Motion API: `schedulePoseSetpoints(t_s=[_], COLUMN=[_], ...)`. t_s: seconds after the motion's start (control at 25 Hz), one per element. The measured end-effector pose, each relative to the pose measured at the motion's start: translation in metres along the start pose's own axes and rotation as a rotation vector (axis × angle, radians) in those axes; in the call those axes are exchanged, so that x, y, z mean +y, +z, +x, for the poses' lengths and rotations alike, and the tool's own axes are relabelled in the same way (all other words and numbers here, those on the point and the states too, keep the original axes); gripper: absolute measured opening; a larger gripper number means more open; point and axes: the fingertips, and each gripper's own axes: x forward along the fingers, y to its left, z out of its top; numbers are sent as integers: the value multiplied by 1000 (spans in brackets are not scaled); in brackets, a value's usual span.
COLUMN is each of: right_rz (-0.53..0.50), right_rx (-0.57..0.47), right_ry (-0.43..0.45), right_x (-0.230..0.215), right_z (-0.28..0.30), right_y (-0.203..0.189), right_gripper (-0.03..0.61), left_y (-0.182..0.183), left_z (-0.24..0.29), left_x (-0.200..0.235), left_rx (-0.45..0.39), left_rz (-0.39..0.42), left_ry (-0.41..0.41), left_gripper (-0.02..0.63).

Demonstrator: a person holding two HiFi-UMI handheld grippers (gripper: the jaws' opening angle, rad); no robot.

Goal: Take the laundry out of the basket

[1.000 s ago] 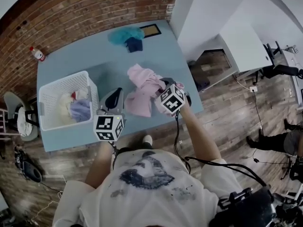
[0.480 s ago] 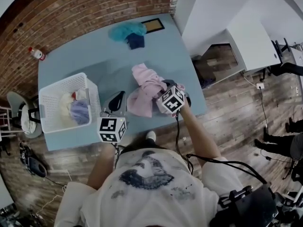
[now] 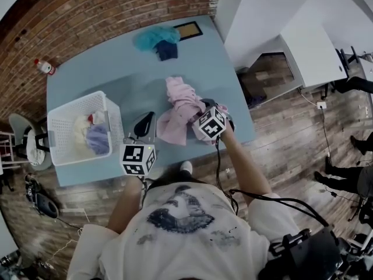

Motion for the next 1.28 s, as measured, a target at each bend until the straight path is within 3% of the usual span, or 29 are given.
schedulePoseSetpoints(t_s=[0.36,0.68,0.92,1.28], right_rz=[-9,-7,135,368], right_rx=[-17,-80,-224,-521], right_ry=[-16,-34,-54,-159], right_x=[3,12,24,54], right_z=[-7,-43,-76,-131], right_y=[-2,3,26,88], right_gripper=[287,291,291,284], left_y=[-4,-5,-1,9], left_z=[-6,-14,-29,-60], left_x=[-4,-6,-1,16], left_rx=[2,-10,-33,-72], left_rz=[2,-1,3,20], left_ry=[-5,-11,-22,-67], left_gripper=[-9,-9,-9,-9])
